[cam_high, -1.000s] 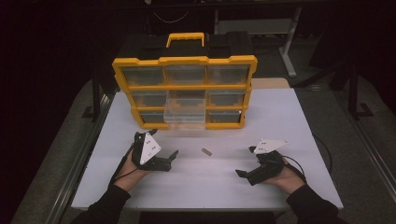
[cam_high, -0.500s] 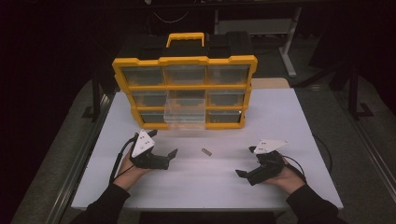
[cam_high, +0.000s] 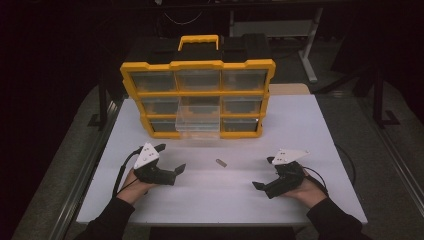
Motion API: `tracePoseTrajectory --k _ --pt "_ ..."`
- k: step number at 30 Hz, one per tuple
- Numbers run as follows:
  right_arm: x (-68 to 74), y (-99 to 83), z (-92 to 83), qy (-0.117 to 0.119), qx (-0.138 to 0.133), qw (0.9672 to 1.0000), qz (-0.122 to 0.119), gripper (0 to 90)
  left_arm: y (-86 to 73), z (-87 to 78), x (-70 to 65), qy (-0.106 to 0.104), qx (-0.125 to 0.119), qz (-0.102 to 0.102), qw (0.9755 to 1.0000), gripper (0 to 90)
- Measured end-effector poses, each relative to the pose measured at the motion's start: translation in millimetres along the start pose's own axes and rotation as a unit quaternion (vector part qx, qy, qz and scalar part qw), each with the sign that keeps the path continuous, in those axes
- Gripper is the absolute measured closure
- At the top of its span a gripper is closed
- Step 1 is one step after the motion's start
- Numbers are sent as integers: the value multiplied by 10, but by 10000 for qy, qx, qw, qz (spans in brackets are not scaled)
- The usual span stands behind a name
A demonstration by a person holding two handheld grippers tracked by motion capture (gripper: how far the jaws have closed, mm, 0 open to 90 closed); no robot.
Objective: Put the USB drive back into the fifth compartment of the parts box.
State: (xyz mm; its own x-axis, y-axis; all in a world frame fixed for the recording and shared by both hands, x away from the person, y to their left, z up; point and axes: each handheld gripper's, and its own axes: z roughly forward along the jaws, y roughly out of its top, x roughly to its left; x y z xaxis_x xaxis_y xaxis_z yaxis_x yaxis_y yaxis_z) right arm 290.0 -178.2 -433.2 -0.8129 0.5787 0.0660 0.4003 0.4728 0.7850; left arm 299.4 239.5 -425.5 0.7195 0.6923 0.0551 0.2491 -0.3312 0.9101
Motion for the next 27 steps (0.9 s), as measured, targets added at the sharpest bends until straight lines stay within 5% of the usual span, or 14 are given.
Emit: tracePoseTrajectory --k 16,27 --pt "11 4 8 15 14 10000 -7 0 -129 -248 -29 -208 -130 -2 9997 0" --pt "10 76 18 89 27 10000 28 0 -138 -241 -27 -254 -137 53 9996 0"
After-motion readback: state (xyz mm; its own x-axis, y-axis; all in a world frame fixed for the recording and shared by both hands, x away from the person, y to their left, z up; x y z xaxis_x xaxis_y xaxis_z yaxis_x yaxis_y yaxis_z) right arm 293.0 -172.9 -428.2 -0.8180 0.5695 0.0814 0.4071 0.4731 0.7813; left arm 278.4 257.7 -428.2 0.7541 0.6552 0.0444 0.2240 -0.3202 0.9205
